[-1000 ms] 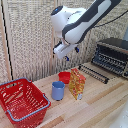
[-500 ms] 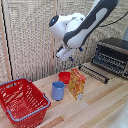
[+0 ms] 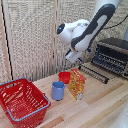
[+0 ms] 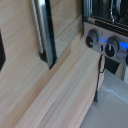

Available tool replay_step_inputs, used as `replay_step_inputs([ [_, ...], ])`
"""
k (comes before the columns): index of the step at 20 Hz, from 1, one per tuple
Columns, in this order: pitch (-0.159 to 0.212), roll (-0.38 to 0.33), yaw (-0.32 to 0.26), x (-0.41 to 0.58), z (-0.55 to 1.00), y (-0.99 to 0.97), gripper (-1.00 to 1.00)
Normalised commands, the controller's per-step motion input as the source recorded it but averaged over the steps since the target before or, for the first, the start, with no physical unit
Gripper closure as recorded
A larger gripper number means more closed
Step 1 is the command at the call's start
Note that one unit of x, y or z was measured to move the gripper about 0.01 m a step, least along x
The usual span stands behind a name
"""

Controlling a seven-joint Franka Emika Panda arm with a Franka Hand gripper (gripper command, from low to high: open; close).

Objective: Extend the gripper towards the oven tray handle. Grasp the handle and carefully pull the tray out of the oven. Move the gripper above the red bowl. Grab the red bowl gently. Lift the bowl and place it onto the oven tray.

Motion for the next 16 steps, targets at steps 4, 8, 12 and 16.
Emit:
replay_step_inputs([
  [4, 0.034, -0.243, 0.0, 0.184, -0.1, -0.48, -1.0],
  [8, -0.004, -0.069, 0.001, 0.006, 0.01, -0.61, -1.0],
  [12, -0.029, 0.016, 0.001, -0.133, 0.0, -0.85, -1.0],
  [16, -0.043, 0.003, 0.003, -0.174, 0.0, -0.94, -1.0],
])
